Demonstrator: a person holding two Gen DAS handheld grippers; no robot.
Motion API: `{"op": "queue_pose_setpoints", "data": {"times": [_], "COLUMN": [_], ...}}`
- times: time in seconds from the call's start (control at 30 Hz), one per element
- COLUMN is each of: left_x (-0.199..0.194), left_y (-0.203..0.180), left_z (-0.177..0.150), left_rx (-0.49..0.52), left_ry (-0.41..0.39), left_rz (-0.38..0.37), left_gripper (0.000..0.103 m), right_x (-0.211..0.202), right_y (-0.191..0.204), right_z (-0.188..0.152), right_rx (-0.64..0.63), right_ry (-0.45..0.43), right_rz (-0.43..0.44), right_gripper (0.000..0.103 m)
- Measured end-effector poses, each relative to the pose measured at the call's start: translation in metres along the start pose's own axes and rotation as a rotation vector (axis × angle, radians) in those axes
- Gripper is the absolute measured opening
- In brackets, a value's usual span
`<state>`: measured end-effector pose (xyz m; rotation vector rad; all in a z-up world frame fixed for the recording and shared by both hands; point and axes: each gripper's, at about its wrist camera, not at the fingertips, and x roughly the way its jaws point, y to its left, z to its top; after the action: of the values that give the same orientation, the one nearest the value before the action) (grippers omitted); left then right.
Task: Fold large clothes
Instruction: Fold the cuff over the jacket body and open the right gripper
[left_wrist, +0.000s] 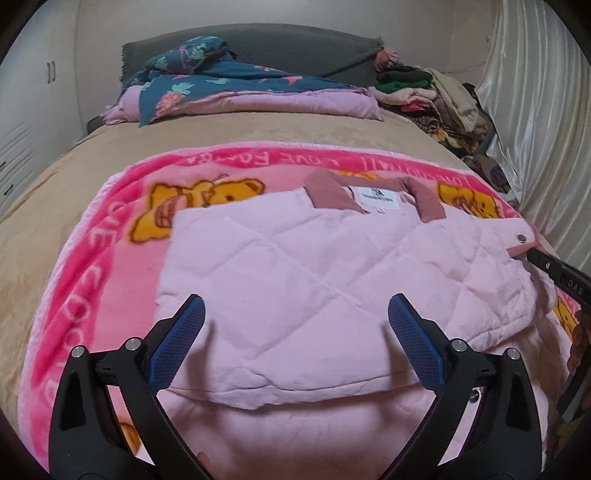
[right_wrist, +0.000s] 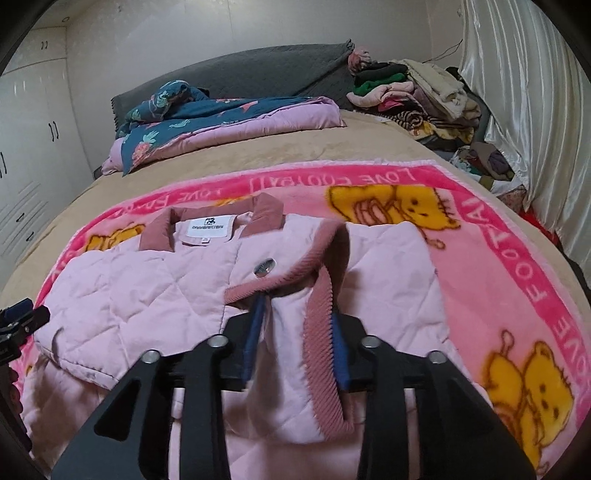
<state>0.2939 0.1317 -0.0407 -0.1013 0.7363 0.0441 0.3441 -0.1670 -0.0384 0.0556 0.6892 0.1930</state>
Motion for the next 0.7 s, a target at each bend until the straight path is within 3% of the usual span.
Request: {"op": "queue_pose_setpoints", "data": {"times": [0.17,0.23,0.53,0.7], "left_x": [0.007,0.008,0.036,0.041], "left_y": [-0.009,-0.014,-0.007,-0.003], "left_z": [-0.005,-0.007,-0.021,-0.026], "left_rx": [0.021,0.038,0.01,-0.005], "left_ry": [0.022,0.026,0.14,0.16], "left_rz": [-0.031,-0.04,-0.045,-0.05], "left_gripper": [0.054,0.048,0.049,0.049], "right_x": [-0.014,-0.02,-0.023,-0.018], "right_y": [-0.001,0.002,0.03,0.054], "right_z": [0.0,0.0,-0.005,-0.009], "right_rx": [-0.015,-0.025,-0.097,-0.155], "right_ry": [-0.038,-0.046,-0.018,0.012], "right_rz": [-0.007,0.002,0.064,0.105], "right_gripper": [0.054,0.058,0.073,0.079]}}
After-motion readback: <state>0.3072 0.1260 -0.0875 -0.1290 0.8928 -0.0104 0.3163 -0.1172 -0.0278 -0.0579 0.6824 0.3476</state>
